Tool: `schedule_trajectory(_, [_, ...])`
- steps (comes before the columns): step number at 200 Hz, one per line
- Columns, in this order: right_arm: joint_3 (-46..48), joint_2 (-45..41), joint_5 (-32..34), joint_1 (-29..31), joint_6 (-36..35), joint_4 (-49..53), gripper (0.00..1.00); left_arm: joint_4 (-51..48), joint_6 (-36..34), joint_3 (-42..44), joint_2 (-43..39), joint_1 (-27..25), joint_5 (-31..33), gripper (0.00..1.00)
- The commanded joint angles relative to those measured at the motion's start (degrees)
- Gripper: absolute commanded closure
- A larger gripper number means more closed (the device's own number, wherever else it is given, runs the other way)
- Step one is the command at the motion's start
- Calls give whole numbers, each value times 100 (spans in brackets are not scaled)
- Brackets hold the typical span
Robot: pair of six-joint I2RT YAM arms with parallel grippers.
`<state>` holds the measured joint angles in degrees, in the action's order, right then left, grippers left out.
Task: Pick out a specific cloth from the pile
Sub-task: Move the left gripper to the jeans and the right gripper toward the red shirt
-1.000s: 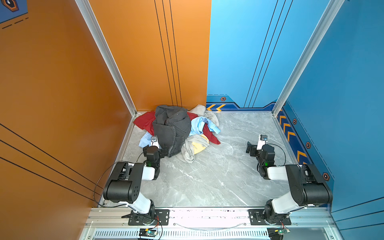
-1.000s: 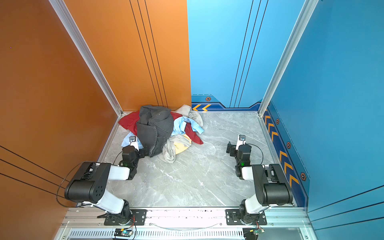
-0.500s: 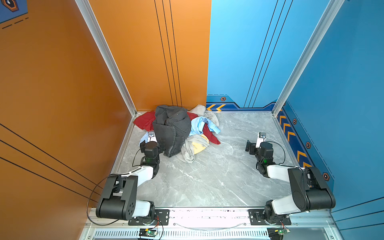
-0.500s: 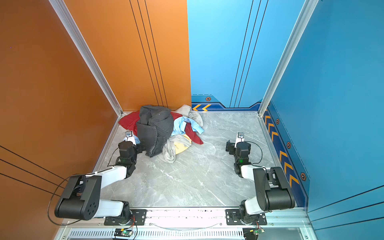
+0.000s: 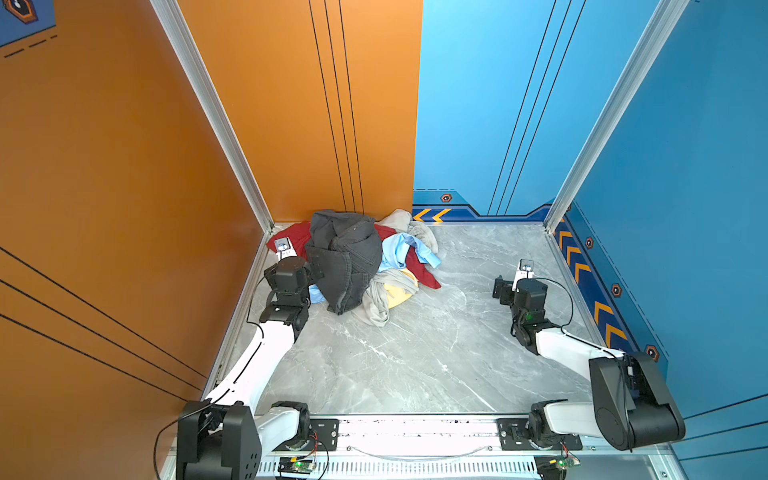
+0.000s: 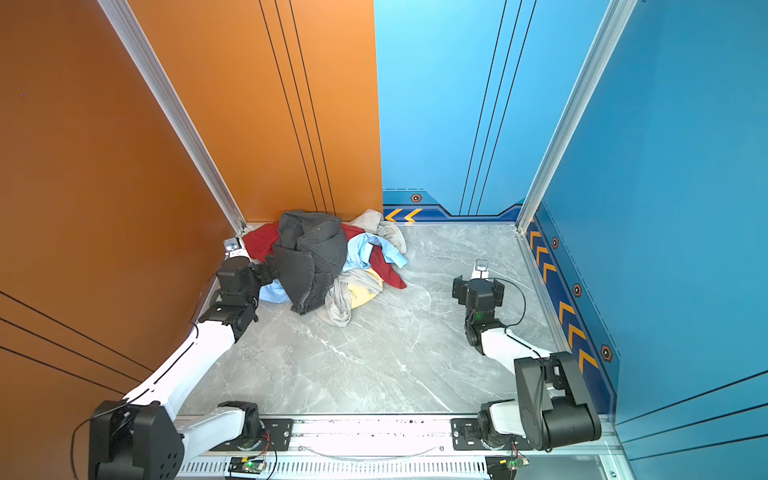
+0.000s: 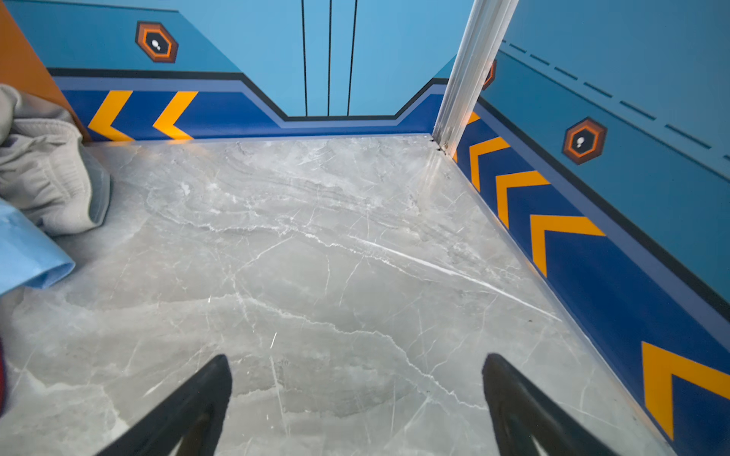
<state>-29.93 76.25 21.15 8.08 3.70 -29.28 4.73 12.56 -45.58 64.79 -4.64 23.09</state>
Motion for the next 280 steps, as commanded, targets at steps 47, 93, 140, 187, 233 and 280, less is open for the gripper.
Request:
schedule_trajectory(47, [-1458, -333, 187, 287, 1111, 2143, 0, -2233, 536, -861, -451, -13, -785, 2])
schedule_trajectory(93, [-1987, -252, 20, 875, 1357, 2449, 0, -2879, 607, -1241, -271, 10, -1683, 2])
schedule_trajectory(140, [-2298, 120, -185, 1485, 1731, 2425, 2, -2954, 450, -1203, 246, 12, -2386, 2])
schedule_trajectory(187, [-2845, 784, -314, 2001, 2004, 2602, 5, -2978, 355, -1226, 760, -45, -3176, 2])
schedule_trajectory(233, [-3245, 1512, -726, 2154, 2390, 2534, 10, -3006, 344, -1221, 877, -230, -3348, 2])
schedule_trajectory(280, [-3606, 2274, -1192, 2189, 2761, 2476, 15, -3068, 248, -1225, 722, -363, -3150, 2])
